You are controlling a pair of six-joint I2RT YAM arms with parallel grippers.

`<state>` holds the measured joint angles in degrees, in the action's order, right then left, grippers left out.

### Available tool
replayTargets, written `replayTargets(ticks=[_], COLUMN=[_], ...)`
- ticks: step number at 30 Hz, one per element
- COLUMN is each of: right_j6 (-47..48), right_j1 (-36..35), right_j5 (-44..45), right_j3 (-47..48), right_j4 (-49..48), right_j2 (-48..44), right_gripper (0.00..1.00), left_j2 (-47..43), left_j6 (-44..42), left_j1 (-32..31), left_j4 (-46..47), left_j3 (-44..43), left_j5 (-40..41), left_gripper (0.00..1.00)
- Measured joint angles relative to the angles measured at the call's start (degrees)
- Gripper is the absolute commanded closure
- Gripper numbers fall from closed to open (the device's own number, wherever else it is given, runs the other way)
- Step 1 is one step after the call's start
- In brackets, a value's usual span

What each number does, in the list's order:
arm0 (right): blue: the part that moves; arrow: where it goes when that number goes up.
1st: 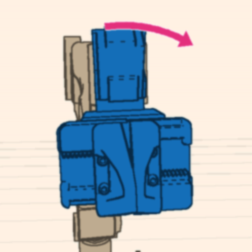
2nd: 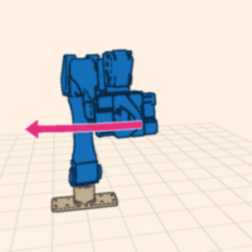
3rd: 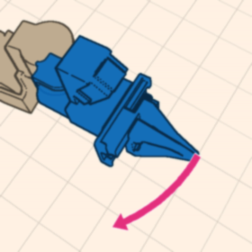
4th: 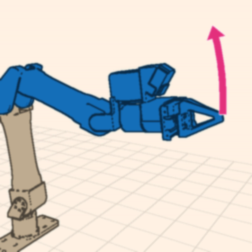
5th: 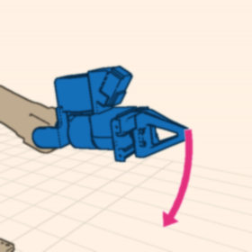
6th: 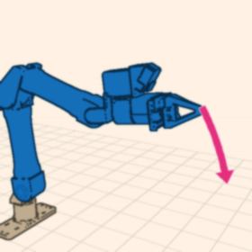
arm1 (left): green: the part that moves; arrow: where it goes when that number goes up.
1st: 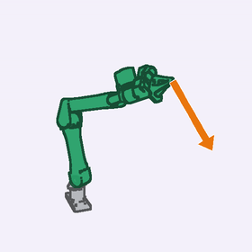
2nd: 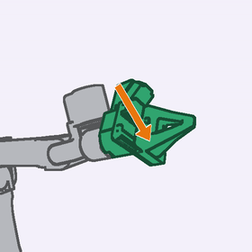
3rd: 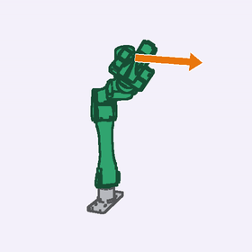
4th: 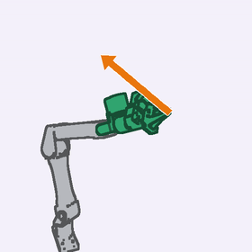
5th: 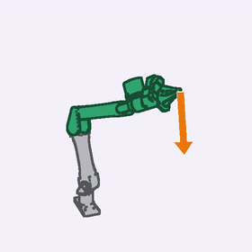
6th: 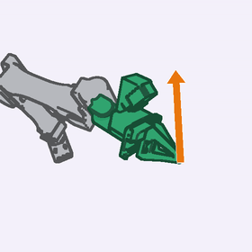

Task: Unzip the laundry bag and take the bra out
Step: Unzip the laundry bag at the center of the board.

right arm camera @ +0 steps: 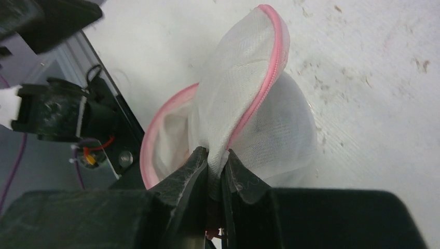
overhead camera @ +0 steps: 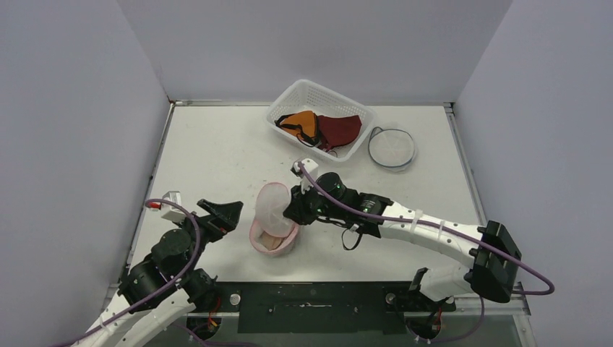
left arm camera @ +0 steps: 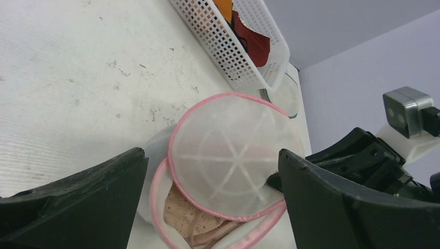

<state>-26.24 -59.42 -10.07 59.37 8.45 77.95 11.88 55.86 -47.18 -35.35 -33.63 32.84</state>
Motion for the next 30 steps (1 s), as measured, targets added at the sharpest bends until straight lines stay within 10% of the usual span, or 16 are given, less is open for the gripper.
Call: replayTargets(ticks=[13, 21, 30], right_j6=[1.6, 1.03, -0.2], right_j1=[6.56, 6.54, 3.1], right_j5=[-0.48, 3.5, 11.02], right_j3=[-21.73, -22.86, -21.75], right_j4=[-1.49, 2.12, 9.86], right_j2=[-12.2, -16.26, -20.81], right_gripper=[0.91, 0.42, 0.29], left_j2=[-3.52, 9.75, 20.9], left_j6=[-0.44, -1.57, -2.36], left_j1=[0.0, 0.04, 0.04], left_j4=[2.84, 11.63, 20.09], left_j3=[13.38, 15.8, 17.14], left_j5=[-9.6, -20.57, -29.24], left_gripper=[0.03, 0.0, 0.11])
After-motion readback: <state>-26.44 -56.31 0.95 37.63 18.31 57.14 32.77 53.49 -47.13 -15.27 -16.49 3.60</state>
